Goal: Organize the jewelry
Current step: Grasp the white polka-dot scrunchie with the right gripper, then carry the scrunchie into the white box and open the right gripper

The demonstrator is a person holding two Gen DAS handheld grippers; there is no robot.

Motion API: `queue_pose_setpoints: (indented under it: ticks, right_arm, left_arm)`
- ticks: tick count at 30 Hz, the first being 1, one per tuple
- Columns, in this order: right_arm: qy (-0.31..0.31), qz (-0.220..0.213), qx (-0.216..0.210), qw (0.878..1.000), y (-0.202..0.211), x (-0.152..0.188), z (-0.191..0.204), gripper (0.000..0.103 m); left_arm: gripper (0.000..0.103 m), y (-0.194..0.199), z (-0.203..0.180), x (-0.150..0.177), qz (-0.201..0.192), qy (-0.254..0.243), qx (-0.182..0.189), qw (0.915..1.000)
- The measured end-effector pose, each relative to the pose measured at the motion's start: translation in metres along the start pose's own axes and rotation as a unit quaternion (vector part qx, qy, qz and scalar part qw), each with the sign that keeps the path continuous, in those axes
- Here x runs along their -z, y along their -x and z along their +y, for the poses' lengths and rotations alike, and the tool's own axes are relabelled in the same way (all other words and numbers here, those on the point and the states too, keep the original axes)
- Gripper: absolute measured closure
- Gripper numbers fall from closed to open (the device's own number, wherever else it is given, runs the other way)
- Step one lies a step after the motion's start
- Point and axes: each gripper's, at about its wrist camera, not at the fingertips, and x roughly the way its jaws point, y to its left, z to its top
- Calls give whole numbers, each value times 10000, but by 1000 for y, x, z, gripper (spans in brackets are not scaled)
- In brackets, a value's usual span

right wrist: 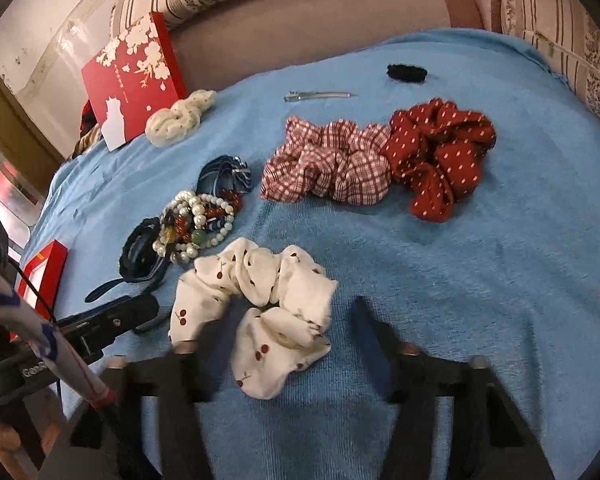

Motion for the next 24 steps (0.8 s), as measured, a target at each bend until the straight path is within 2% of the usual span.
queue_pose_setpoints:
  ticks: [3,4,7,13,19,24]
  right_arm:
    - [-87,30,-72,9999,0,0,-1,88]
    - [-124,23,-175,9998,5,0,-1,90]
    - [-28,-137,-196,9997,27,4,5,91]
    - [131,-408,-339,9985,76,10,24,91]
    - [476,-646,-498,9955,115,12,62,91]
    - [891,-691,-757,9907,132,14,112,91]
  left_arm:
    - [100,4,0,4,53,29,-28,10000]
    - [100,12,1,7,18,61,-1,10000]
    - [100,43,9,16,-156,136,170,9996]
    - [100,119,24,32,-705,63,173,9973]
    - [100,201,57,47,-1330,117,-15,9910]
    - [100,256,99,47,-1829,192,-421,9820]
